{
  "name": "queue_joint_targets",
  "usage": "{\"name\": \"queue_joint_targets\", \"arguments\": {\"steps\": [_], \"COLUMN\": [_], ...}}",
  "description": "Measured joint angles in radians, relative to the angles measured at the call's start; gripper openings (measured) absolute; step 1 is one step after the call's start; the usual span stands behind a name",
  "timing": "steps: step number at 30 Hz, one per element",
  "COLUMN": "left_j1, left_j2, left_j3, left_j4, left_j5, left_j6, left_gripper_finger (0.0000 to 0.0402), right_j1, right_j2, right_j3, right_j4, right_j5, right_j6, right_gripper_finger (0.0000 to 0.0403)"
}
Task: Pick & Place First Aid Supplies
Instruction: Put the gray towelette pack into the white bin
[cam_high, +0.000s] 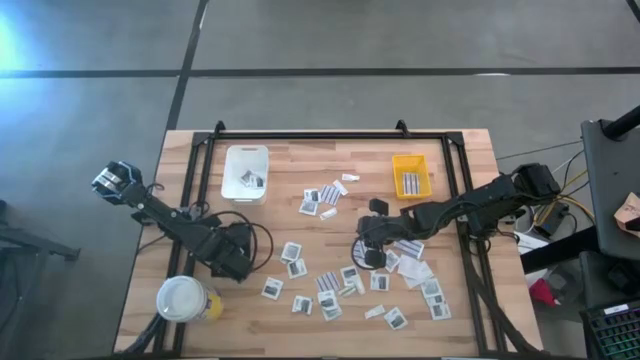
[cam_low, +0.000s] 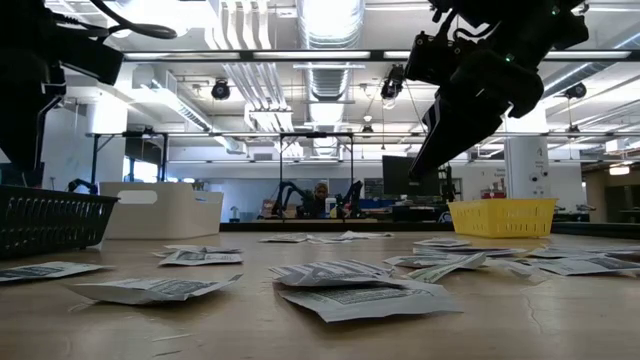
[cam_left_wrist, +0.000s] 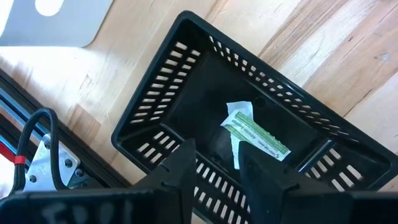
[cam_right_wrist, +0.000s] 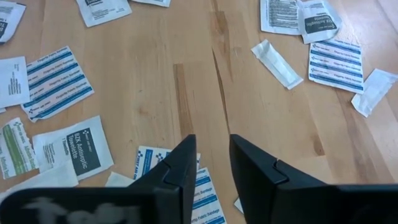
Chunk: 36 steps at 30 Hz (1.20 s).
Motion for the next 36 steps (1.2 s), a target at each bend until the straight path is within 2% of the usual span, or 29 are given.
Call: {"name": "queue_joint_targets", "arguments": {"steps": [11, 20, 26, 36], "left_j1": [0.003, 0.004, 0.010, 0.061], "left_j2": [-0.012, -0.013, -0.013, 0.004], "left_j3": [0.043, 0.159, 0.177, 0.136], "left_j4": [-0.002, 0.027, 0.165, 0.490], "left_j5": [-0.012, -0.252, -0.394, -0.408], "left_j6": [0.058, 0.188, 0.340, 0.586], "left_gripper_finger": [0.0115, 0.0115, 0.0114, 0.0115], "right_j1": [0.000, 0.000, 0.000, 0.000], "right_j2": [-0.004, -0.012, -0.013, -0.013], "right_j3": [0.000, 0.013, 0.015, 0.015], "right_j4": [-0.028, -0.100, -0.141, -0.139], "right_j5": [-0.003, -0.007, -0.010, -0.010], "right_j6": [-0.002, 0.016, 0.019, 0.026], "right_gripper_finger": [0.0096, 0.0072, 0.0061, 0.0052]}}
